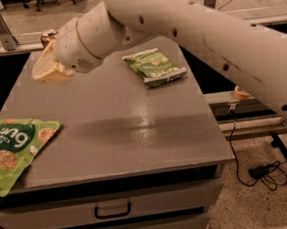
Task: Move green rice chip bag near orange can
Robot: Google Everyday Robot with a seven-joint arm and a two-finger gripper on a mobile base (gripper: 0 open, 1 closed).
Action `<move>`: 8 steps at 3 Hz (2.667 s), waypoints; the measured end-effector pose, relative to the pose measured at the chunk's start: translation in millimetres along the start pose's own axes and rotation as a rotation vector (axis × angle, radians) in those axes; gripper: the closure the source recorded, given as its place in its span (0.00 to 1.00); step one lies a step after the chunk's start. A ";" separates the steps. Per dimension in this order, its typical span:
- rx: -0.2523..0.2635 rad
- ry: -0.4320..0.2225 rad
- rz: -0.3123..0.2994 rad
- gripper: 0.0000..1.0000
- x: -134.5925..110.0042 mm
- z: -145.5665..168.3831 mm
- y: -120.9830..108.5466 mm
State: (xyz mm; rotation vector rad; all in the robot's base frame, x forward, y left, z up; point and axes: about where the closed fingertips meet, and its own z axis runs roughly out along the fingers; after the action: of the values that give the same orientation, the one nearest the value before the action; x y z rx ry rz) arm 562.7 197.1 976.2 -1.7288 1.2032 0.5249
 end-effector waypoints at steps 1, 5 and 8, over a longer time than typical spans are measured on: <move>-0.123 -0.065 -0.087 0.37 -1.8 51.8 6.3; -0.598 0.044 -0.287 0.00 4.8 136.0 86.0; -0.752 0.207 -0.411 0.41 10.1 161.1 129.9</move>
Offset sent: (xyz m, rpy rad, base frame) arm 0.0040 0.1136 -0.0546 -0.1440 -0.0125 0.4304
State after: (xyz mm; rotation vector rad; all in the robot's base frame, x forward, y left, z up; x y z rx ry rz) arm 476.6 320.9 834.2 -2.6466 0.7780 0.5956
